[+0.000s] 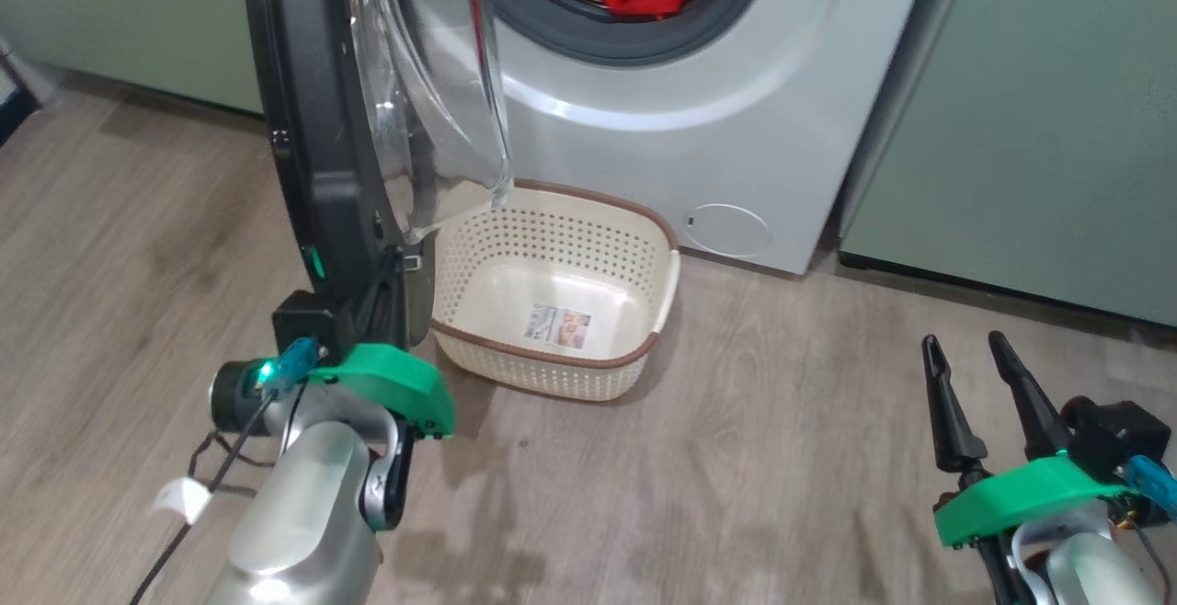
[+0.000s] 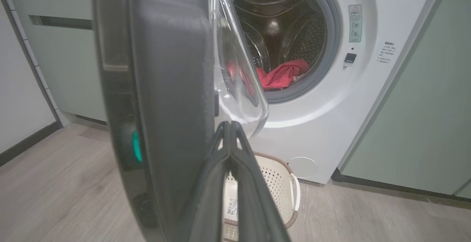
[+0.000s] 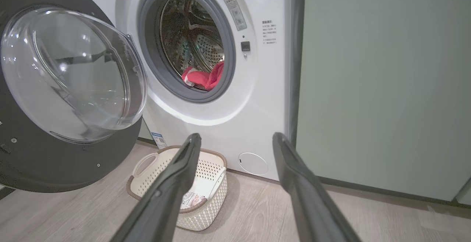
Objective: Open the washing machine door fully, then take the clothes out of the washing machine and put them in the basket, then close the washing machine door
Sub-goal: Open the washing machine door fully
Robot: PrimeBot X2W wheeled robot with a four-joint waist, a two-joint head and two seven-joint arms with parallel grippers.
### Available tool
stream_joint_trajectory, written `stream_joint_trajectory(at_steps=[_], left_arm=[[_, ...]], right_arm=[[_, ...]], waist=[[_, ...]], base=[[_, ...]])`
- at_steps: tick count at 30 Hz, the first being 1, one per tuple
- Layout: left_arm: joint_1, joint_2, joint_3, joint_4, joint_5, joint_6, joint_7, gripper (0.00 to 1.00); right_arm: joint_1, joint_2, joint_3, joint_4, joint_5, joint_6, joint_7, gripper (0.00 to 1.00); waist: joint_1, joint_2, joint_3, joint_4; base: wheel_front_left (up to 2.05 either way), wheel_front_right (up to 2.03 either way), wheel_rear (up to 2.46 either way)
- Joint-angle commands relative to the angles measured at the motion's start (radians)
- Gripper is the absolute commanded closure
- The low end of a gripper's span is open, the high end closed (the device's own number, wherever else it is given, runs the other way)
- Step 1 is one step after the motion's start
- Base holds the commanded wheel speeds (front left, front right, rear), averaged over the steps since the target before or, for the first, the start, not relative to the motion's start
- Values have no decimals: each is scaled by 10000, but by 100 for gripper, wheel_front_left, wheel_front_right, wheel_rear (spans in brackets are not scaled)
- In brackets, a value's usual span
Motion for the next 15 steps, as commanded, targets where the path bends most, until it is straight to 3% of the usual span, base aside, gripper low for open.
stream_joint_trajectory(at_steps=[1,15], left_arm=[[-391,174,509,-176,99,-4,-92,100],[-923,211,1976,66,420,-473,-93,100]], right_arm=[[-87,-175,168,-280,64,-7,-63,0],[-282,-331,287,-339,56,-7,-63,0]], waist=[[0,0,8,233],[0,0,564,1466]], base=[[0,0,0],[0,0,0]])
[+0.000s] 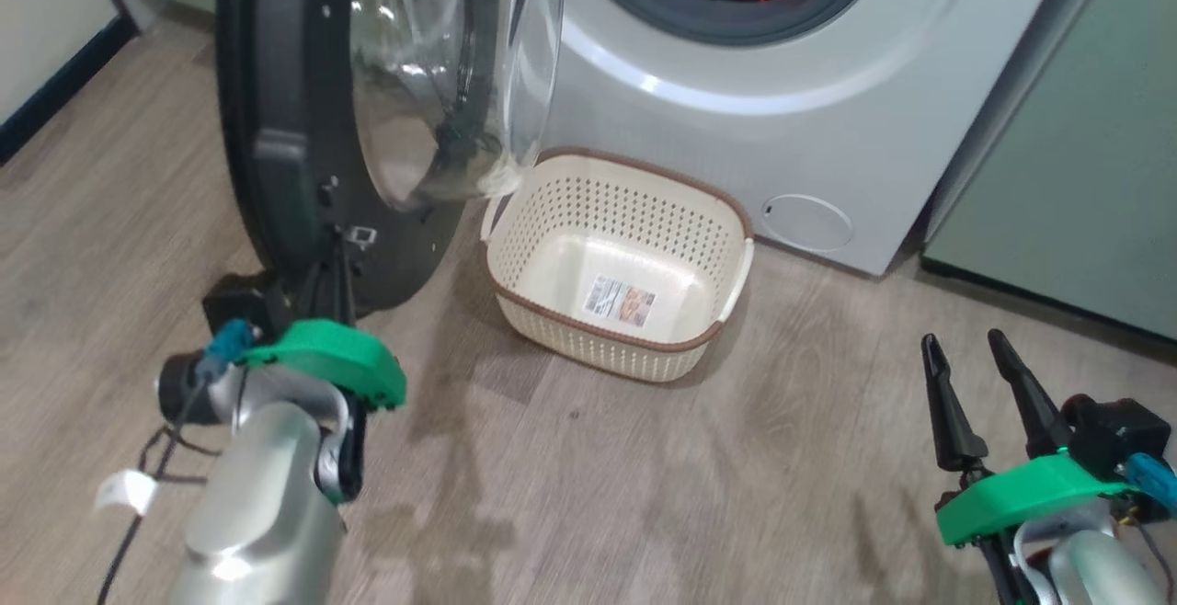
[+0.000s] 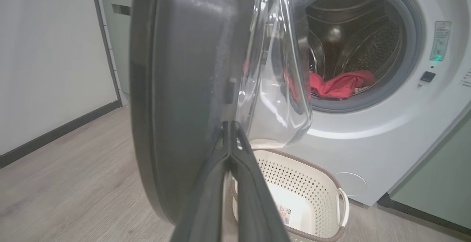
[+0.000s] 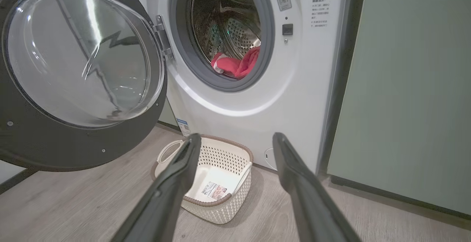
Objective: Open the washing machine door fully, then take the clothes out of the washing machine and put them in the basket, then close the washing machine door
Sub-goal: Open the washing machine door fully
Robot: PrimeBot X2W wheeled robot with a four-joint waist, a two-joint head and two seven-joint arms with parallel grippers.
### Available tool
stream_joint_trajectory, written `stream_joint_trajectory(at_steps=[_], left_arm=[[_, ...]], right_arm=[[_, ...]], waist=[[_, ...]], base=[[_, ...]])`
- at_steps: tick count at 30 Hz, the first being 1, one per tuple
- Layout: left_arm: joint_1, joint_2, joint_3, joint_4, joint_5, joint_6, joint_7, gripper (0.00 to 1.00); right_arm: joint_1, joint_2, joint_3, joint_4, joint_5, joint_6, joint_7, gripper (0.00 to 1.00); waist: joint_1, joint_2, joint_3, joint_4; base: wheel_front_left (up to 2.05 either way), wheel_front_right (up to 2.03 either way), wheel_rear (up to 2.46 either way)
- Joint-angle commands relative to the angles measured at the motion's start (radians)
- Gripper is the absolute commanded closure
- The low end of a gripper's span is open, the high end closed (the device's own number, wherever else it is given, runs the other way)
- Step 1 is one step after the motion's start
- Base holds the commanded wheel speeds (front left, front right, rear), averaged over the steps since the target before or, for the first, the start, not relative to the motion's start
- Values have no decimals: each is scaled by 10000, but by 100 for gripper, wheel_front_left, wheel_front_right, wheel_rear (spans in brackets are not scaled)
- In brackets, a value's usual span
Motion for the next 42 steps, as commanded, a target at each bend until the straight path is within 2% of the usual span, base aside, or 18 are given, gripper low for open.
stream_joint_trajectory(at_steps=[1,4,9,18,26,36,42], left_arm=[[-775,216,552,-243,116,-76,-93,100],[-1101,211,906,-104,132,-256,-93,100],[-1646,186,1477,229,267,-306,-93,100],[-2401,245,2748,838,291,-41,-93,100],[-3051,743,4188,1752,267,217,-93,100],[-3398,1090,5244,2328,636,-9,-93,100],[-2944,942,5498,2386,980,-367,-93,100]], right_arm=[[-303,-284,205,-343,48,-7,-63,0],[-463,-436,263,-365,61,-7,-63,0],[-752,-757,350,-408,82,-7,-63,0],[-1115,-1131,443,-446,81,-7,-63,0],[-1434,-1262,640,-434,106,-7,-63,0],[-1620,-1296,842,-378,188,-7,-63,0],[-1337,-1021,704,-269,241,-7,-63,0]], waist=[[0,0,237,159],[0,0,543,258],[0,0,1126,375],[0,0,1855,548],[0,0,2224,498],[0,0,2273,189],[0,0,1693,-11]], base=[[0,0,0],[0,0,0],[0,0,0],[0,0,0],[0,0,0],[0,0,0],[0,0,0]])
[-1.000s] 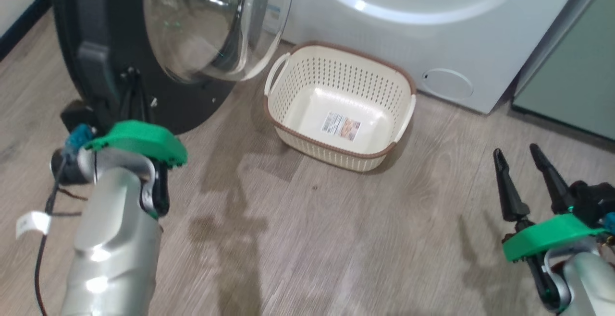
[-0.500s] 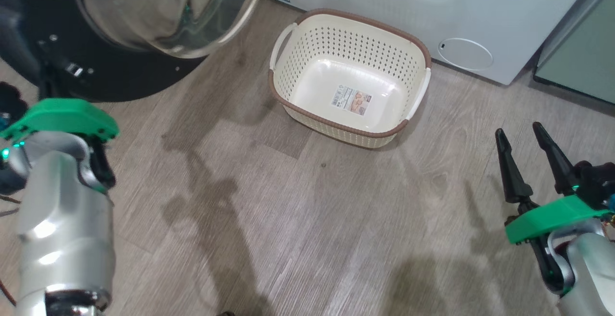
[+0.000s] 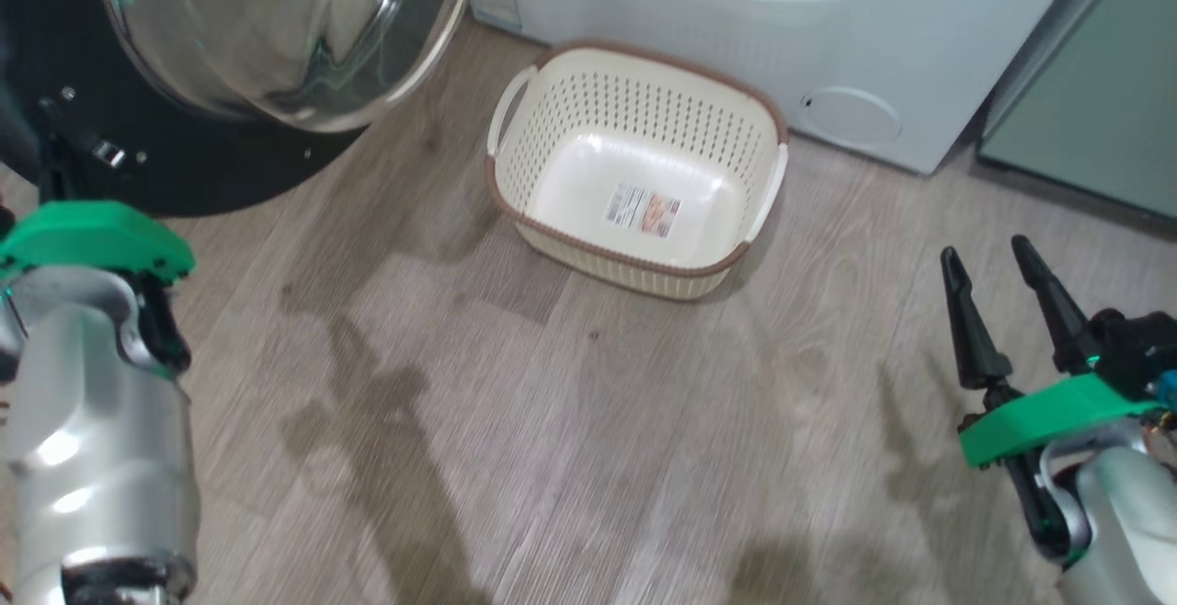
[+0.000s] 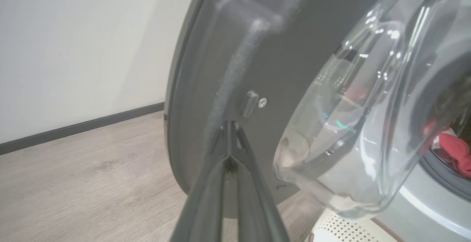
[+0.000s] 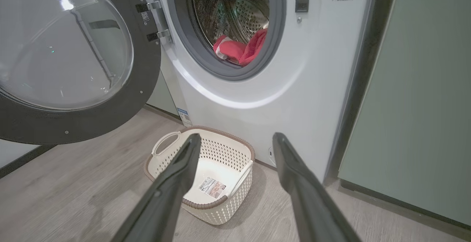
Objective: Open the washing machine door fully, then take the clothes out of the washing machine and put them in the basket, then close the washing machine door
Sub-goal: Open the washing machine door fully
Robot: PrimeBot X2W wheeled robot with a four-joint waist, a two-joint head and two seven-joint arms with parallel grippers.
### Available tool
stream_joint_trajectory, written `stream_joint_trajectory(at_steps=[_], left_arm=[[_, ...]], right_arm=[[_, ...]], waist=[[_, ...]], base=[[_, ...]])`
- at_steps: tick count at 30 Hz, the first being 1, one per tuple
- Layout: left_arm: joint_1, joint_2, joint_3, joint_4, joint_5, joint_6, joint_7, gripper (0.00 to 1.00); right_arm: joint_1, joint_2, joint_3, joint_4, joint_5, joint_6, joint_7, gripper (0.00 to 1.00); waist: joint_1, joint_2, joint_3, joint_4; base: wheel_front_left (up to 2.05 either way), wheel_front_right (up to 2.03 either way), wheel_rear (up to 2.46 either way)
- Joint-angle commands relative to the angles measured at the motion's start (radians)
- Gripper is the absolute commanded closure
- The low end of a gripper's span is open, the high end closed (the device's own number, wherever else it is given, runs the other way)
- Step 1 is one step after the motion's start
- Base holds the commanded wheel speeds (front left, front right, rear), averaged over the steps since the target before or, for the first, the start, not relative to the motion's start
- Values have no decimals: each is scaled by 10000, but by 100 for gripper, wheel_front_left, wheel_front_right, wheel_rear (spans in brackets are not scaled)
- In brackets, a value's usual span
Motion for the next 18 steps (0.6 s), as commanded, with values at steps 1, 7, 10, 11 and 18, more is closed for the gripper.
stream_joint_trajectory(at_steps=[1,7,10,11,18], left_arm=[[228,367,177,-343,251,-132,-66,100],[1327,63,-77,-973,860,-764,-66,100],[1989,-49,-464,-1230,1219,-1096,-66,99],[2207,-94,-575,-1363,1281,-1187,-66,80],[3463,-178,-1802,-2290,1440,-1573,-66,0]], right_arm=[[202,98,76,-224,67,-7,-63,0],[701,667,37,-163,75,-7,-63,0],[970,927,73,-131,72,-7,-63,0],[1073,1006,50,-133,71,-7,-63,0],[1297,1371,-150,-211,-46,-7,-63,0]], waist=[[0,0,-408,-137],[0,0,-1423,-592],[0,0,-2014,-944],[0,0,-2188,-1061],[0,0,-2760,-2160]], base=[[0,0,0],[0,0,0],[0,0,0],[0,0,0],[0,0,0]])
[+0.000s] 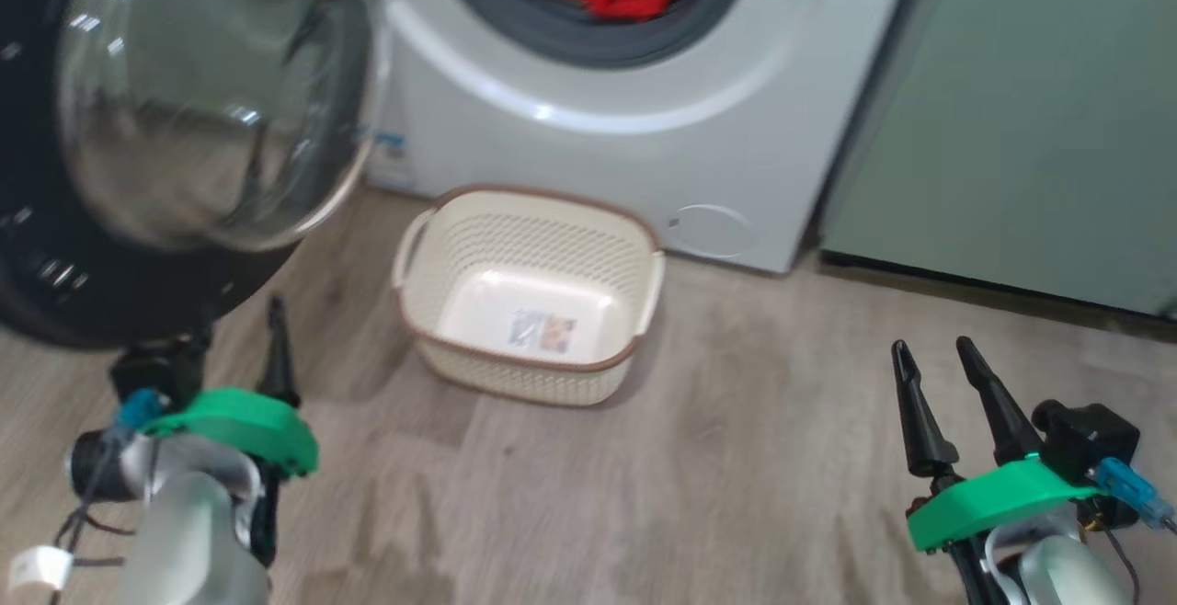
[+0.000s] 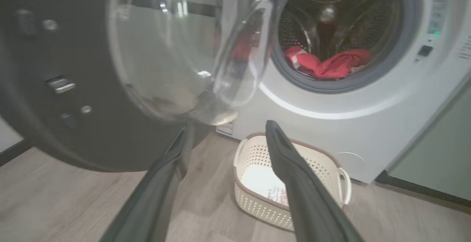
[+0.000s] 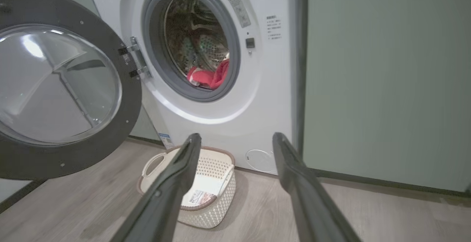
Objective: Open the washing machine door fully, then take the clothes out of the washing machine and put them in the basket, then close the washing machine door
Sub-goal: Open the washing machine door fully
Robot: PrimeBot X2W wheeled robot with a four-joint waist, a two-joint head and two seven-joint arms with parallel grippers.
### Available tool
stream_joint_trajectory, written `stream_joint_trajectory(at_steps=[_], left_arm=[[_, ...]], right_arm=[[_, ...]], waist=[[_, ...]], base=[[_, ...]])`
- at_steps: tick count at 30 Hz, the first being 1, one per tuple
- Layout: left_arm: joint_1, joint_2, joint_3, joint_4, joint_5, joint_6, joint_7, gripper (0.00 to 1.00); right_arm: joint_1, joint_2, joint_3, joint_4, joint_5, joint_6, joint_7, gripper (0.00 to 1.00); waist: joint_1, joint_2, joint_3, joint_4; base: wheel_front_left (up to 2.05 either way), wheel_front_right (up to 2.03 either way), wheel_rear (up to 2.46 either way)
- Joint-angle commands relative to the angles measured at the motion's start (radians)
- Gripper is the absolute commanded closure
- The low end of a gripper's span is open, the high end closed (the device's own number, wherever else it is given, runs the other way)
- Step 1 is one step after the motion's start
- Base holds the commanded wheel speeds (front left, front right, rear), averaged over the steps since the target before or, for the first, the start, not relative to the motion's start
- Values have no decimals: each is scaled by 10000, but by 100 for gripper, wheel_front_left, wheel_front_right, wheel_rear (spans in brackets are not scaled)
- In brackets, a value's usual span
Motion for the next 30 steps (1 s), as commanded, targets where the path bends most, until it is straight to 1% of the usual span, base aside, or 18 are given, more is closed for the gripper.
stream_joint_trajectory(at_steps=[1,2,3,7,12,17,22,30], left_arm=[[-83,261,-74,-655,39,-49,-65,0],[60,251,-214,-827,-50,-55,-65,0],[60,251,-214,-827,-50,-55,-65,0],[620,192,-547,-1419,-564,-61,-65,0],[1101,208,-957,-1913,-682,-63,-65,0],[1377,227,-1184,-2202,-872,-64,-65,0],[1508,345,-1389,-2348,-1031,-64,-65,0],[1414,318,-1044,-2471,-870,-64,-65,0]], right_arm=[[-136,27,91,-345,-64,-7,-63,0],[-110,61,33,-373,-89,-7,-63,0],[-110,61,33,-373,-89,-7,-63,0],[-5,219,-287,-371,19,-7,-63,0],[124,243,-401,-382,-89,-7,-63,0],[252,286,-541,-426,-132,-7,-63,0],[257,317,-590,-458,-145,-7,-63,0],[233,306,-613,-489,-164,-7,-63,0]], waist=[[0,-1,-450,-795],[0,-1,-491,-935],[0,-1,-491,-935],[0,-1,-619,-1534],[0,-1,-676,-2115],[0,-1,-711,-2539],[0,-1,-644,-2775],[0,-1,-532,-2839]], base=[[0,0,0],[0,0,0],[0,0,0],[0,0,0],[0,0,0],[0,0,0],[0,0,0],[0,0,0]])
